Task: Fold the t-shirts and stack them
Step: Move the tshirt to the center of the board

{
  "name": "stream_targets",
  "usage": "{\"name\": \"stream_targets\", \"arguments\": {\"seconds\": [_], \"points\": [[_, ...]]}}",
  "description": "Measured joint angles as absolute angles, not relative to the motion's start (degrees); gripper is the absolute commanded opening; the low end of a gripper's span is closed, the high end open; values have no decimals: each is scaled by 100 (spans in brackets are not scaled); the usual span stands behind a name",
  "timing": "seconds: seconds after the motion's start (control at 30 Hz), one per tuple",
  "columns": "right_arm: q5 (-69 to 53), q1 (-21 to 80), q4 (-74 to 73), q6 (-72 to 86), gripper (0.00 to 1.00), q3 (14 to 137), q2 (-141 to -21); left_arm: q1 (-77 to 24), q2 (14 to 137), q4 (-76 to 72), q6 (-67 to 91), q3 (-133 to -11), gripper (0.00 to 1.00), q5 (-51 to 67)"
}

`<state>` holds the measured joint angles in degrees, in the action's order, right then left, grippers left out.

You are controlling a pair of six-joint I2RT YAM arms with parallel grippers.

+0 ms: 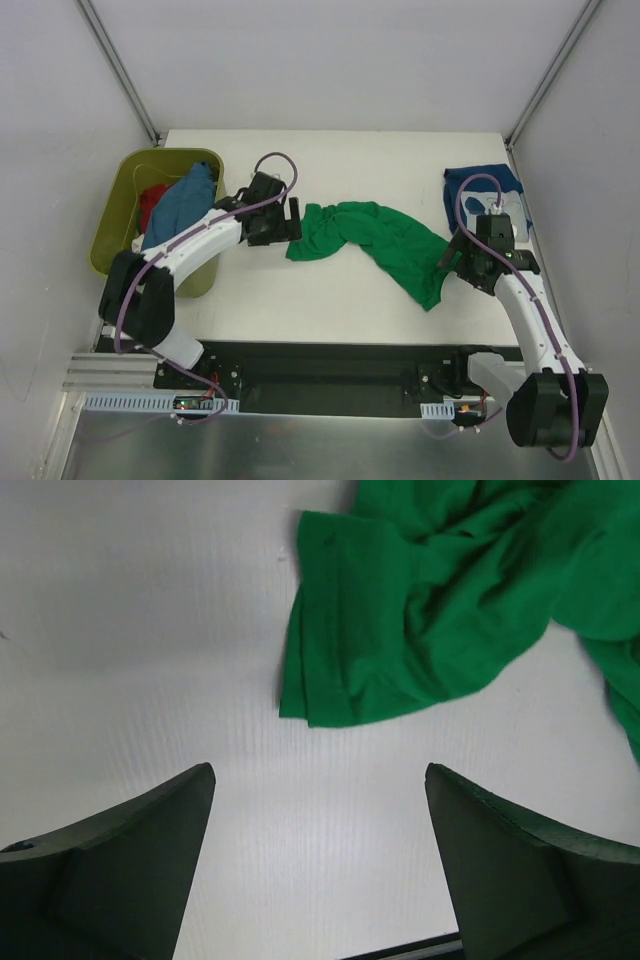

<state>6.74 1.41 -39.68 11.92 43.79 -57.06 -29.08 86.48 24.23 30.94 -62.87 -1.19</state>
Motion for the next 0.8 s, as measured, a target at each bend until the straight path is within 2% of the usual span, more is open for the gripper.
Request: {"name": "stream_targets", "arguments": {"seconds": [0.23, 0.47, 0.53, 0.7, 0.8], "points": [[963, 141, -3811, 1441, 97, 4383, -6285, -2436, 10274, 2110, 3315, -7577, 82, 217], [1144, 126, -3601, 1619, 97, 4541, -6866, -2392, 11791, 1728, 3232, -9365, 74, 633], [1173, 126, -3555, 1645, 97, 4606, -6956, -2394, 12084, 1643, 3218, -9522, 69, 773], [1184, 119, -3441, 1695, 97, 4700, -7107, -2401, 12486, 1743, 3203, -9522, 65, 825], [1210, 115, -3395, 1715, 97, 4724, -7210, -2423, 12529, 1785, 3192, -9537, 54, 701]]}}
